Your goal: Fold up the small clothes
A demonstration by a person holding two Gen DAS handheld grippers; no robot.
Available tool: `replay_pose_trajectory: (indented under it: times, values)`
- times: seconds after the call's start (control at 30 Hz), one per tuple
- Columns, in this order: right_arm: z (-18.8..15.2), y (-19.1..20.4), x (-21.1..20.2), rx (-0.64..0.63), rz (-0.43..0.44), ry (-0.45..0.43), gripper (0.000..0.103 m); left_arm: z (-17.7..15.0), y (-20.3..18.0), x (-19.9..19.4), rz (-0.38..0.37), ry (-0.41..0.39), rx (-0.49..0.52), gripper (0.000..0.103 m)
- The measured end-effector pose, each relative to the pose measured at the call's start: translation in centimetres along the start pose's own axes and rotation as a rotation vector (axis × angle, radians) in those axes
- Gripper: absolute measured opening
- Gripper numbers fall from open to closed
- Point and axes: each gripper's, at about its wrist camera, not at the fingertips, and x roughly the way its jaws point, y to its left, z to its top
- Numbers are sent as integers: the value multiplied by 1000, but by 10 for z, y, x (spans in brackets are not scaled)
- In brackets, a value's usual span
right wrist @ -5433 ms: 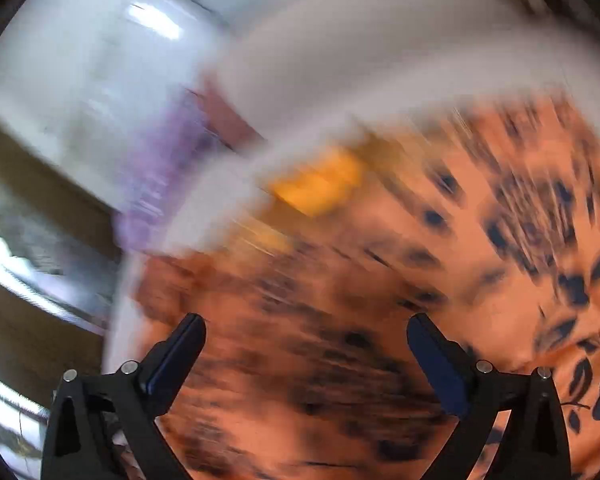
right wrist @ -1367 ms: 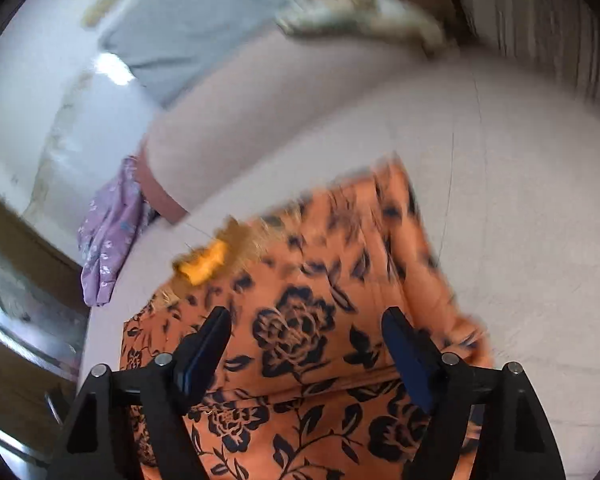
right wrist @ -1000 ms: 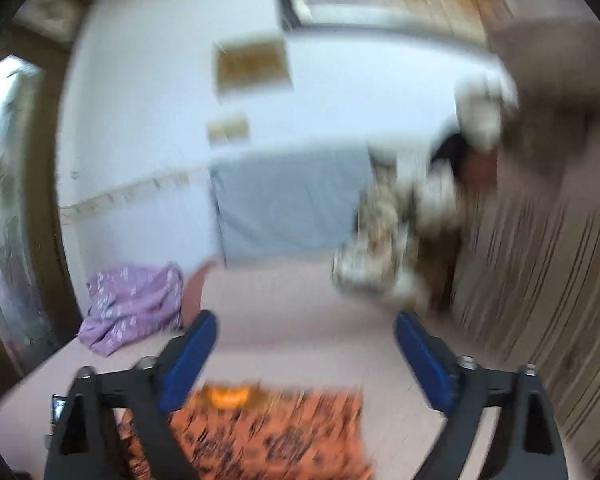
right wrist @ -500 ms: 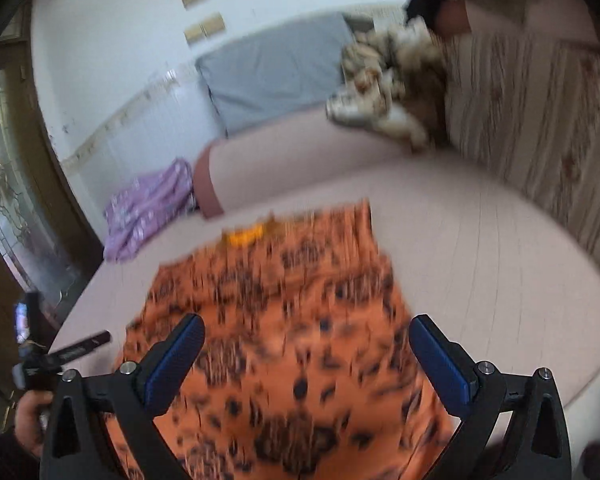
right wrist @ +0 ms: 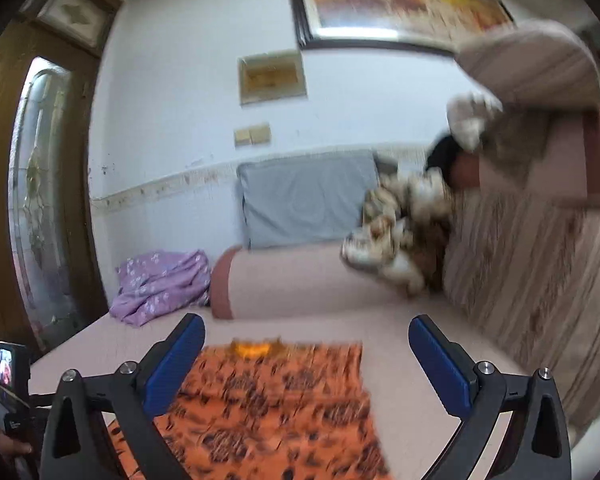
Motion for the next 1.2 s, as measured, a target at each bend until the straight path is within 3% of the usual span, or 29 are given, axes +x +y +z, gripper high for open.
replay_pose_trajectory:
  times: [0.1, 0.17, 0.3, 0.4, 0.53, 0.67, 0.9, 1.1, 1.2]
  values:
    - [-4, 2, -16, -9, -17, -68, 103, -8, 4, -2, 22, 5, 12, 98]
    - [-6, 3, -10, -46, -23, -52, 103, -11, 7, 5, 35, 41, 7, 98]
    - [-19, -16, 27, 15, 48, 149, 103, -15, 16, 4, 11, 66, -41, 98]
    - [-51, -46, 56, 165, 54, 324, 103, -26, 19, 8, 37, 110, -36, 98]
    - [-92, -73, 64, 305, 30, 406, 103, -45, 29, 22, 51, 205, -92, 98]
    - [-117, -69, 77, 304, 53, 476, 103, -54, 30, 18, 65, 207, -112, 98]
    - [-107, -30, 83, 159, 139, 433, 103, -56, 34, 11, 64, 194, -102, 98]
    - [-99, -30, 78, 126, 116, 408, 103, -55, 39, 11, 47, 188, -142, 98]
    - [-99, -38, 84, 99, 104, 481, 103, -59, 38, 14, 29, 207, -143, 98]
